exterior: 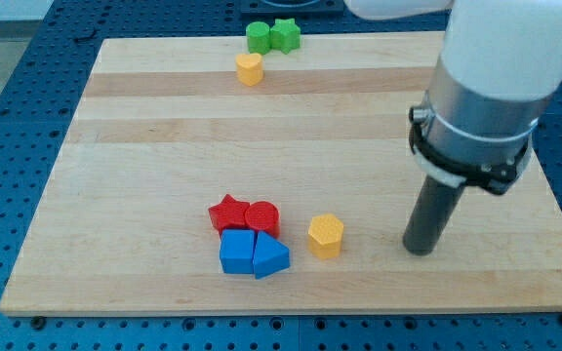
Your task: Move the yellow hexagon closer to the group of blocks
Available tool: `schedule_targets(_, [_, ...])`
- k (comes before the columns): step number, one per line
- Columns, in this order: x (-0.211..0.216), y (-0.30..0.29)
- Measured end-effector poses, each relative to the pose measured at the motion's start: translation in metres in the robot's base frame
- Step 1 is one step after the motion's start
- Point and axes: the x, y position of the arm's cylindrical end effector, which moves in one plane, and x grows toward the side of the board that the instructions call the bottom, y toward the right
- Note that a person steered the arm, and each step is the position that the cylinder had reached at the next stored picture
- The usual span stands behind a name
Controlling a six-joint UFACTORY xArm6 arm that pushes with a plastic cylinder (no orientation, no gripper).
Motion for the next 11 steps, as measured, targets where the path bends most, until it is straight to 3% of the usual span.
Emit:
schedule_targets(1, [0.004,-0.011])
schedule_targets(3, [-0.023,0.031])
schedule_targets(9, [-0.018,-0.09])
schedule_targets(11, [-0.031,-0.077])
